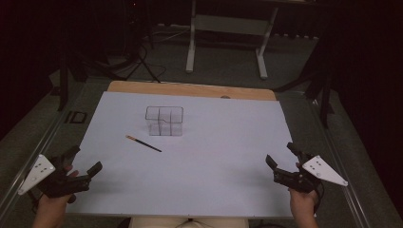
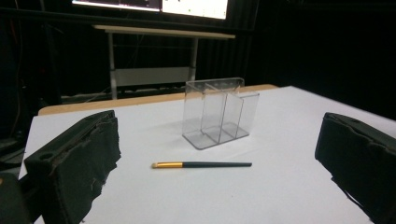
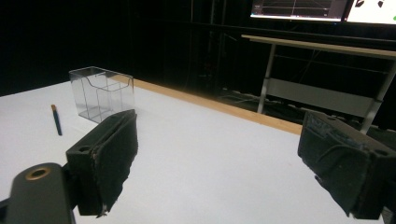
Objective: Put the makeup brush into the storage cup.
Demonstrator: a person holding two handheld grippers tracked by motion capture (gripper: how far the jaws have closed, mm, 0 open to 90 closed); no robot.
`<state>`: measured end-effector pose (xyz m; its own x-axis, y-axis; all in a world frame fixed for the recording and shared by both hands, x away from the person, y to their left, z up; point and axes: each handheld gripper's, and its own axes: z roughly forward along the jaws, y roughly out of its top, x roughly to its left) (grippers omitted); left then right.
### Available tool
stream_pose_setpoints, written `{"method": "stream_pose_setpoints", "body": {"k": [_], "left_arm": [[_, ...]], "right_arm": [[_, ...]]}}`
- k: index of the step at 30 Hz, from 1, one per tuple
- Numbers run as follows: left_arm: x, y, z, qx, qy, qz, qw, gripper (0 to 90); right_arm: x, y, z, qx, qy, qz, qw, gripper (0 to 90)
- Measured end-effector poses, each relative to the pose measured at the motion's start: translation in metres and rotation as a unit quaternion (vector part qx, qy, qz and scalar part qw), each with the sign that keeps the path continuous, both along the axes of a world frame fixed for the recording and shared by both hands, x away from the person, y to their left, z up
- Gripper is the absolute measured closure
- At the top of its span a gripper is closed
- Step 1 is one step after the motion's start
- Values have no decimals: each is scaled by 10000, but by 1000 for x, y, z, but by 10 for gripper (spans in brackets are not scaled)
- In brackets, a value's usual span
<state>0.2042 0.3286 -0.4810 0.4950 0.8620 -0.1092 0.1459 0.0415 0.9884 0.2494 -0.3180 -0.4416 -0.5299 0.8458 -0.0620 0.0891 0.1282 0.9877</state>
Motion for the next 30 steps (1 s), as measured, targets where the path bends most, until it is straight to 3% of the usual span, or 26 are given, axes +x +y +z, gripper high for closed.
{"method": "stream_pose_setpoints", "body": {"k": [6, 12, 19, 22, 27, 28, 29, 30], "left_arm": [[-1, 7, 10, -43, 113, -15, 9999, 7], [4, 13, 24, -175, 499, -250, 9983, 7], [12, 11, 32, 29, 843, -502, 9952, 7], [17, 8, 37, 297, 971, -749, 9920, 7], [28, 1, 47, 705, 1243, -1075, 9839, 6], [28, 1, 47, 705, 1243, -1075, 9839, 7], [31, -1, 51, 815, 1300, -1163, 9813, 7], [31, -1, 51, 815, 1300, -1163, 9813, 6]], "right_arm": [[-1, 2, 0, -15, 1, 1, 10000, 122], [0, 4, 1, -45, 4, 23, 10000, 122], [-1, 6, 1, -71, 16, 48, 10000, 122], [0, 7, 1, -94, 13, 73, 9999, 122], [0, 8, 1, -116, 2, 79, 9999, 122], [0, 8, 1, -116, 2, 79, 9999, 122], [0, 8, 1, -107, 23, 87, 9999, 122], [0, 8, 1, -107, 23, 87, 9999, 122]]}}
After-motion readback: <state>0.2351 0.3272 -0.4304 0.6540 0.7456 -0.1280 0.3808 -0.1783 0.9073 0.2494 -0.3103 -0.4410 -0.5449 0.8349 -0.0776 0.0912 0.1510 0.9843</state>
